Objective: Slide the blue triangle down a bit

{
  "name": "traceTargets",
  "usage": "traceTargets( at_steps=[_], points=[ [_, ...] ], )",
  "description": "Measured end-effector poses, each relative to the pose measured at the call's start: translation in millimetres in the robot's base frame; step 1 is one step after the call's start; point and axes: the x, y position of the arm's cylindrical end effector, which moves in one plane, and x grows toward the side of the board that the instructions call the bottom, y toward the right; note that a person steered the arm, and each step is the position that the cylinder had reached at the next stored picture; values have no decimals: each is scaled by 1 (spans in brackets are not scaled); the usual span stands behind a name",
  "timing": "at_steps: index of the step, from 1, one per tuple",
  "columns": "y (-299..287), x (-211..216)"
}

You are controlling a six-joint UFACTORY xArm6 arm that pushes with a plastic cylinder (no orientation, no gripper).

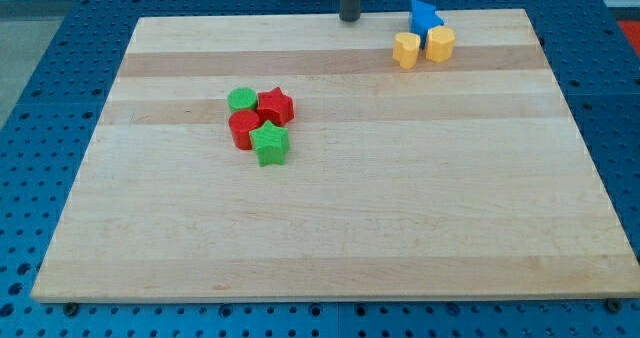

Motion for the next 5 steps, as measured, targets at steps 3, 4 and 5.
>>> traceTargets(
  at_steps=[3,4,5],
  points=[
    [94,1],
    [113,3],
    [113,10]
  ],
)
